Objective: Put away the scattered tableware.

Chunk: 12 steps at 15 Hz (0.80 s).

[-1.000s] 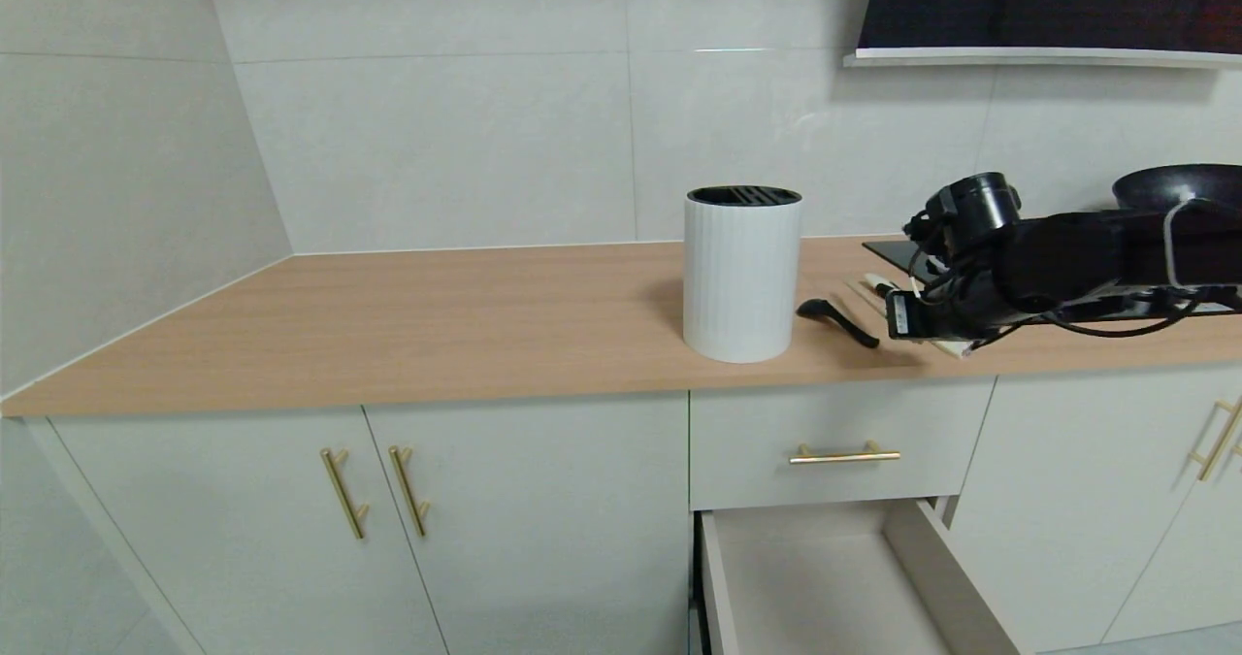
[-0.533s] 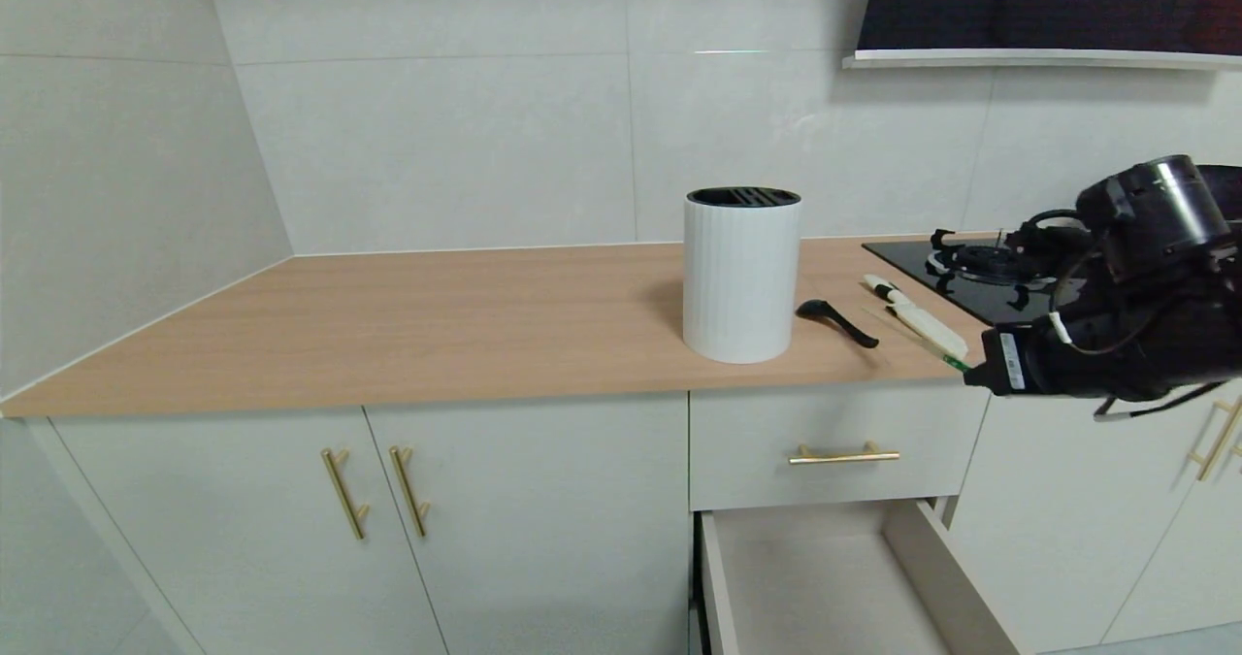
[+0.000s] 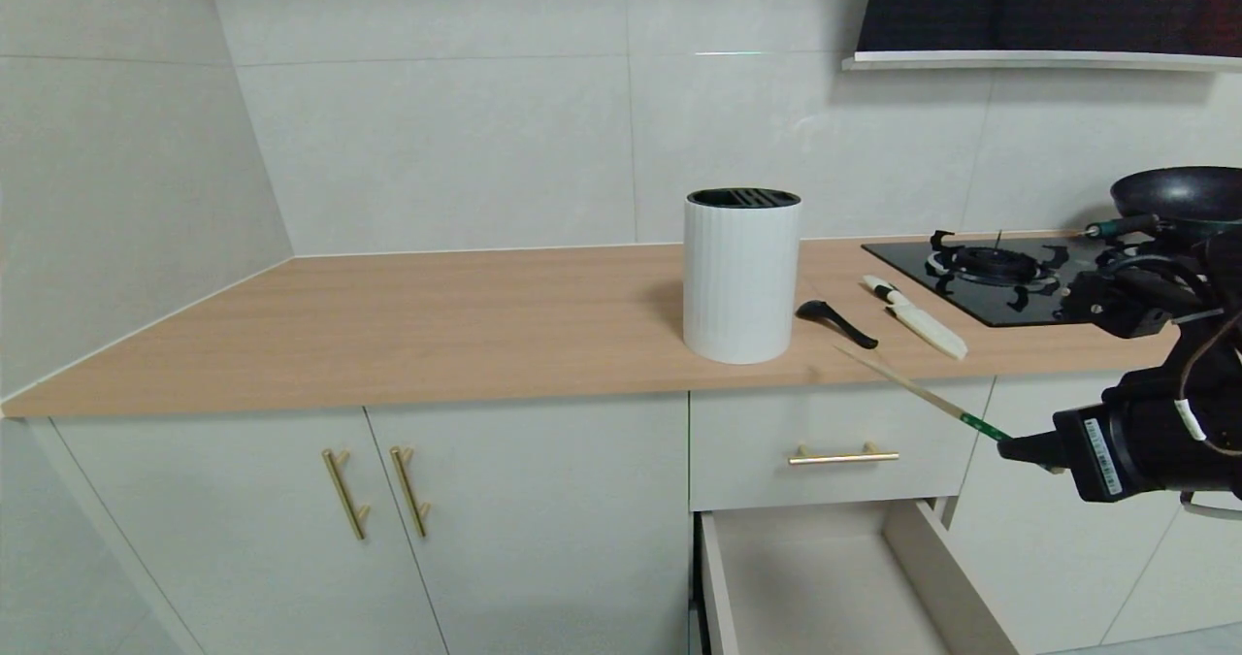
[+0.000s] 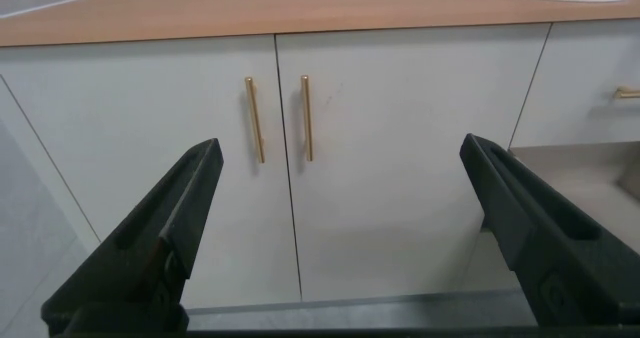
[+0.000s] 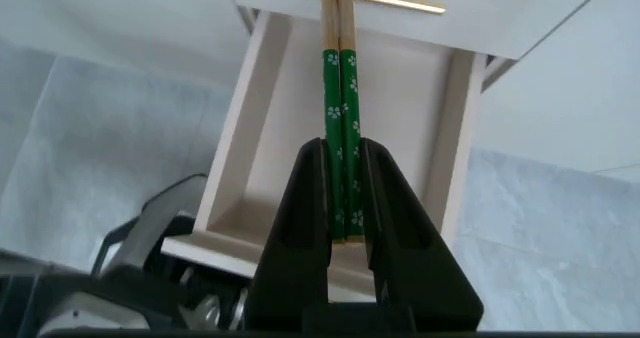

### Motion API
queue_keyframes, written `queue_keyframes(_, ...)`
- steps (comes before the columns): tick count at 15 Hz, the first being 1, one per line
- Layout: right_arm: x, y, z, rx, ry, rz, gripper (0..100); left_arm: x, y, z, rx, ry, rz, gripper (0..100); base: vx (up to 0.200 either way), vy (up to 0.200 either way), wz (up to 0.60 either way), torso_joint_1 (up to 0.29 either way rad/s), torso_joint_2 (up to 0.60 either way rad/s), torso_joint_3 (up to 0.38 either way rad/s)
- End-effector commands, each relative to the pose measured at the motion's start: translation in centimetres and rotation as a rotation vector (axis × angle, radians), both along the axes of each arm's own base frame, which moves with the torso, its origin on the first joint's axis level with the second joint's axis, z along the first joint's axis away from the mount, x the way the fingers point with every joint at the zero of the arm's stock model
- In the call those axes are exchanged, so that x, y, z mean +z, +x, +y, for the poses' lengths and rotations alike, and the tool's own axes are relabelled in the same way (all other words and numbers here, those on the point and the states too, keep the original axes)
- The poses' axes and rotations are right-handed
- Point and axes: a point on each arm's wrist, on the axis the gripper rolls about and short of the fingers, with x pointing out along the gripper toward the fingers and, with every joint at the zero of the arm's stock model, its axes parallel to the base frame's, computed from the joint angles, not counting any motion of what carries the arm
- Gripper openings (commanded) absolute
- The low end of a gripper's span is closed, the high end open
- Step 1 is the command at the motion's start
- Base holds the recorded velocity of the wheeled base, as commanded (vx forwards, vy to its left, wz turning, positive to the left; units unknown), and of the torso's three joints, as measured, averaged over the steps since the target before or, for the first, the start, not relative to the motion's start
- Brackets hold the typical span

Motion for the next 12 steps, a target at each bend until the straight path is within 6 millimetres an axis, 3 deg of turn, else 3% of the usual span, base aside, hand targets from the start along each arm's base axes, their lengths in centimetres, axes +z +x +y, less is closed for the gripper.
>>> queue_keyframes(1,-0.4,-0.3,0.5,0.027,-0.005,0.015,0,0.0,0.0,0.0,0.0,0.0,0.0,100,0.0,0.0,0.0,0.0,0.0,0.0)
queue_keyframes(6,-1.6,-0.4,1.6,0.089,-0.036,0.053,0,0.0,0.0,0.0,-0.001,0.0,0.0,100,0.0,0.0,0.0,-0.009,0.02,0.017)
queue_keyframes(12,-2.5,-0.3,2.0,0.121,-0.06,0.087,0,0.0,0.0,0.0,-0.001,0.0,0.0,100,0.0,0.0,0.0,-0.156,0.41,0.249)
